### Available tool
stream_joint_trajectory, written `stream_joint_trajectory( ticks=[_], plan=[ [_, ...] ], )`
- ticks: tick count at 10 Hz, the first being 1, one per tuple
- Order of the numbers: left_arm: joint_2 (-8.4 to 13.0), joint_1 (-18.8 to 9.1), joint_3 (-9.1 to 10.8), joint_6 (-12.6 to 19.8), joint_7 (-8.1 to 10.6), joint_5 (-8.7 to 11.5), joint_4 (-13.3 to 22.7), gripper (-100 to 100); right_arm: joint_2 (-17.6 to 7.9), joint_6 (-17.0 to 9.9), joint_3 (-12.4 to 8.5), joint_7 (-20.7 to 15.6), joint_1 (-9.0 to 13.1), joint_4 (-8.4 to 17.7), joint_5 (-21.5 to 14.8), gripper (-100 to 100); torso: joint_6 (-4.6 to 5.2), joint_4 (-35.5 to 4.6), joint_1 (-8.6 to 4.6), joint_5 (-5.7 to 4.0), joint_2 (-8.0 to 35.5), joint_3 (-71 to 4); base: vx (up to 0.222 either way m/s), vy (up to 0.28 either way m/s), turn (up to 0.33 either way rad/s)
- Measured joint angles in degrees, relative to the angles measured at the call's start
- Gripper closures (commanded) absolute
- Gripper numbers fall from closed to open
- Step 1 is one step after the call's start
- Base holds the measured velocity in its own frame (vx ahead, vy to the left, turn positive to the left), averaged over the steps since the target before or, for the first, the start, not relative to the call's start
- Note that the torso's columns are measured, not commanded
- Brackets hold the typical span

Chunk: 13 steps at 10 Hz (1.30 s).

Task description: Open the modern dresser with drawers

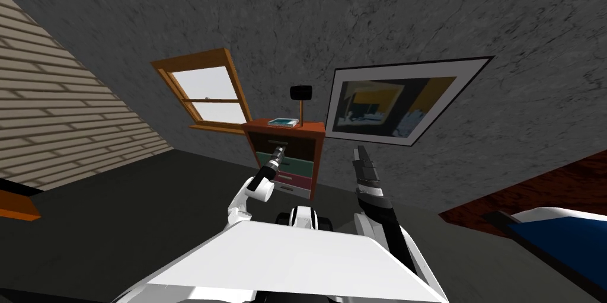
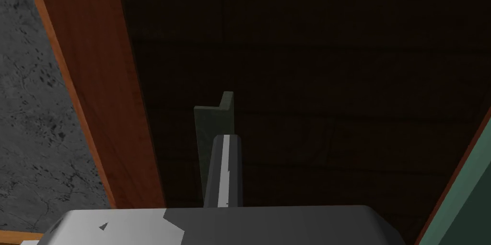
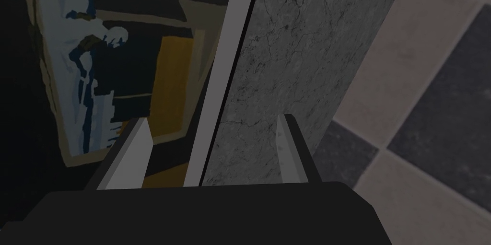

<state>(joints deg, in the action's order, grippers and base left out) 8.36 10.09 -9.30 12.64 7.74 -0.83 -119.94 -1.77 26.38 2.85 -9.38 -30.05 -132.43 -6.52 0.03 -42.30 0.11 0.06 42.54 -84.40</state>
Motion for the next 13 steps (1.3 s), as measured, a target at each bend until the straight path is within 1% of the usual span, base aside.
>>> stream_joint_trajectory(
  ticks=[2,3,6,8,9,10,11,13],
  plan=[
    [0.4,0.8,-0.33,0.4,0.12,0.1,-1.1,100,0.0,0.0,0.0,0.0,0.0,0.0,0.0,0,-0.03,0.0,-0.03,-0.04,-0.2,-0.1,-0.150,0.038,0.012],
    [0.4,0.9,-0.34,0.4,0.13,0.1,-1.1,-100,0.0,0.0,0.0,0.0,0.0,0.0,0.0,0,-0.02,0.1,-0.17,-0.07,-0.6,-0.3,0.083,-0.006,-0.029],
    [0.5,0.6,-0.12,2.5,0.22,0.1,-2.3,-100,0.0,0.0,0.0,0.0,-0.1,0.0,0.0,0,-0.03,0.1,-0.18,-0.08,-0.6,-0.4,0.162,-0.026,-0.014],
    [0.5,0.4,-0.05,3.5,0.26,0.1,-2.7,-100,0.0,0.0,0.0,0.0,0.0,0.0,0.0,0,-0.03,-0.1,-0.05,-0.04,0.1,0.0,0.110,-0.010,-0.007],
    [0.6,0.3,0.06,4.3,0.32,0.1,-3.5,-100,0.0,0.0,0.0,0.0,0.0,0.0,0.0,0,-0.03,-0.1,-0.05,-0.04,-0.1,0.0,0.084,-0.004,-0.002],
    [0.6,0.2,0.07,4.5,0.33,0.1,-3.7,100,0.0,0.0,0.0,0.0,0.0,0.0,0.0,0,-0.03,0.0,-0.07,-0.04,0.0,0.0,0.014,-0.001,0.001],
    [0.6,0.2,0.07,4.5,0.33,0.1,-3.6,100,0.0,0.0,0.0,0.0,0.0,0.0,0.0,0,-0.03,-0.1,-0.09,-0.05,0.0,0.0,-0.097,0.021,0.038],
    [0.8,0.7,-0.24,4.8,0.41,0.1,-5.0,100,0.0,0.0,0.0,0.0,0.0,0.0,0.0,0,-0.05,0.0,0.01,0.02,0.2,0.1,-0.206,0.027,0.023]
  ],
)
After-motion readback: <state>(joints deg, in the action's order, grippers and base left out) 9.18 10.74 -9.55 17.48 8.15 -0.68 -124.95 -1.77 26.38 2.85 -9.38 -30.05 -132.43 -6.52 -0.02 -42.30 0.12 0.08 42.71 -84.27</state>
